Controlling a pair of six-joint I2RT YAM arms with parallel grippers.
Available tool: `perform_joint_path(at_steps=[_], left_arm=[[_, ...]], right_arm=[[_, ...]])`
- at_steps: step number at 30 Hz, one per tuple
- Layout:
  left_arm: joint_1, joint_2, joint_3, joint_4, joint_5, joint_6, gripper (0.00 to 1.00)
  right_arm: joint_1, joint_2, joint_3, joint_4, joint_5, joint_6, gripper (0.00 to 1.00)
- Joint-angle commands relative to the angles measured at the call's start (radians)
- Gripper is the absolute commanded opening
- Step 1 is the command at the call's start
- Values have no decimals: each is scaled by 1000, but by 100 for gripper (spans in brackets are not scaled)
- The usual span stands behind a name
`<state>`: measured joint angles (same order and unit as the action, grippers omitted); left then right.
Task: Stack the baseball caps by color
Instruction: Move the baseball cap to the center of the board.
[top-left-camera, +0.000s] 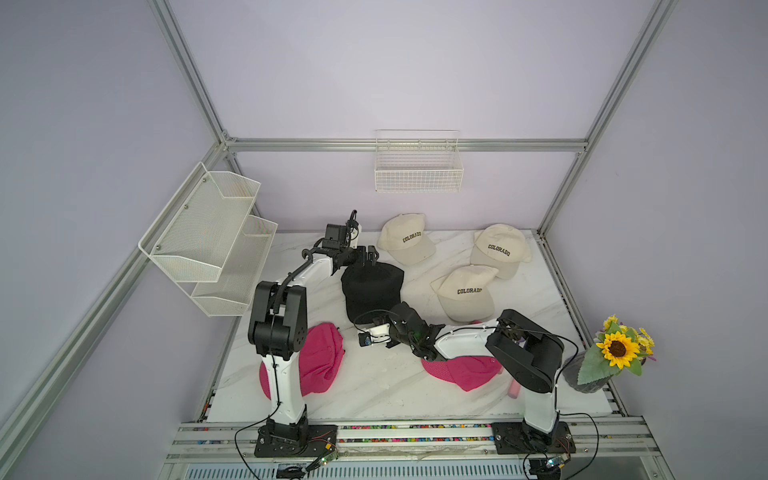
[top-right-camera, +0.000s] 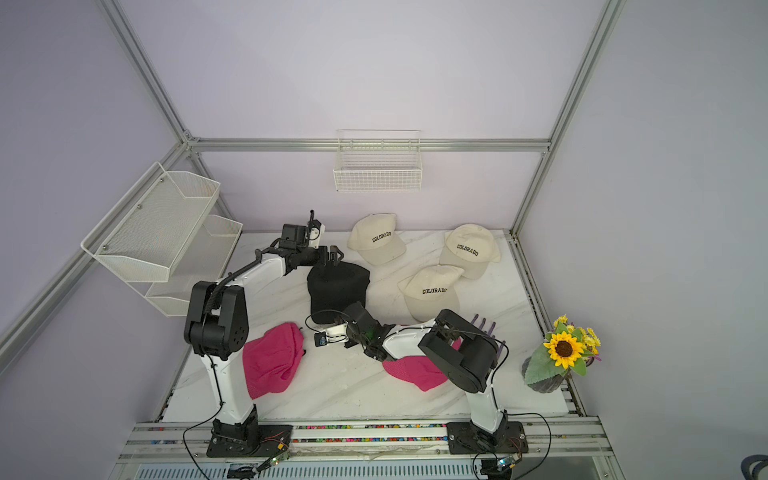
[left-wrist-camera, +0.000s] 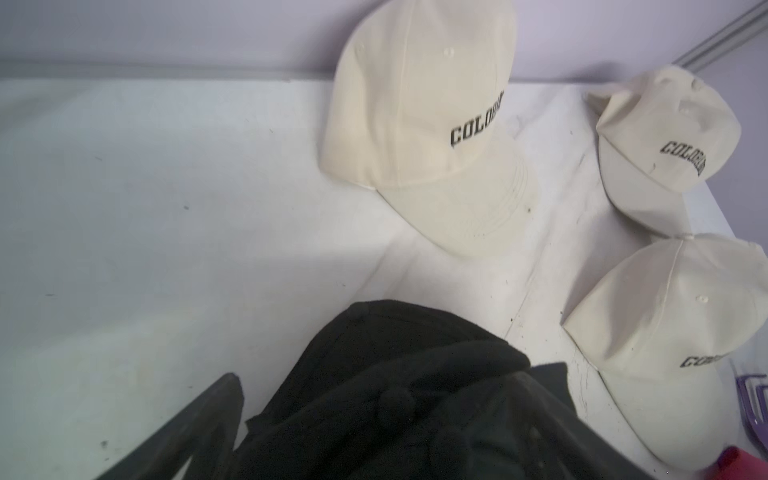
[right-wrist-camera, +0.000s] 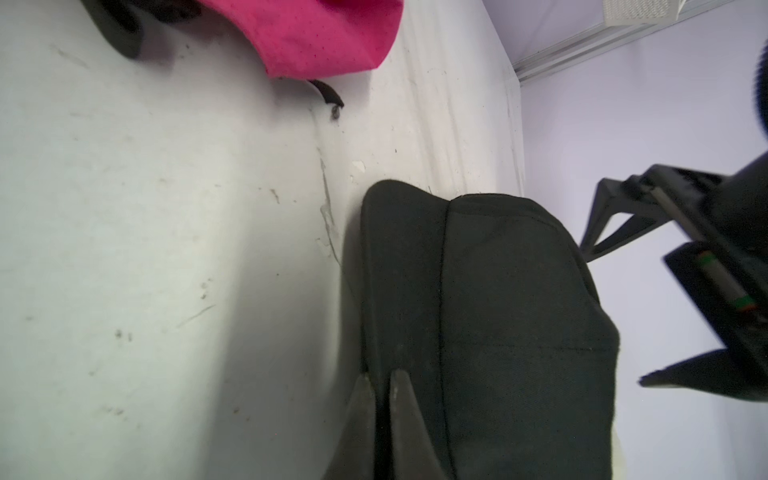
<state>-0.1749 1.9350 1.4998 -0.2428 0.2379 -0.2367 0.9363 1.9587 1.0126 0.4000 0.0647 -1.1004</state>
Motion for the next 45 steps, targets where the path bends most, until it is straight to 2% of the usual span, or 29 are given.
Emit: perform_joint_path(at_steps=[1,8,12,16,22,26,34,38,39,41,43,45], left_arm=[[21,-189,-58,137,-196,-73,100],[28,-326,-197,84,-483,-162,100],[37,-350,-222,7,-527,-198,100],[37,-375,-251,-58,-606,-286,100],[64,-459,-370,12,-617,-319,100],[90,-460,-379,5,-574,-334,100],[92,-461,-395,30,-531,-327,100],[91,-489,-417,57,-459,-330,100],[92,-496,-417,61,-439,-323,100],[92,-505,-419,65,-424,-316,100],[91,-506,-421,61,-432,-323,100],[91,-499,-409,35,-432,-346,100]], right_arm=[[-6,61,16,-127,-106,28,0],[-30,146,143,-122,-161,-37,0],[-65,196,230,-121,-204,-61,0],[-102,273,340,-119,-220,-94,0],[-152,409,539,-126,-224,-76,0],[-176,502,697,-161,-165,-35,0],[-181,621,907,-173,-200,-21,0],[-189,652,964,-164,-187,-48,0],[-192,647,972,-161,-186,-44,1],[-195,622,972,-166,-215,-23,11],[-197,574,951,-167,-253,-1,29],[-196,510,875,-102,-263,27,38]])
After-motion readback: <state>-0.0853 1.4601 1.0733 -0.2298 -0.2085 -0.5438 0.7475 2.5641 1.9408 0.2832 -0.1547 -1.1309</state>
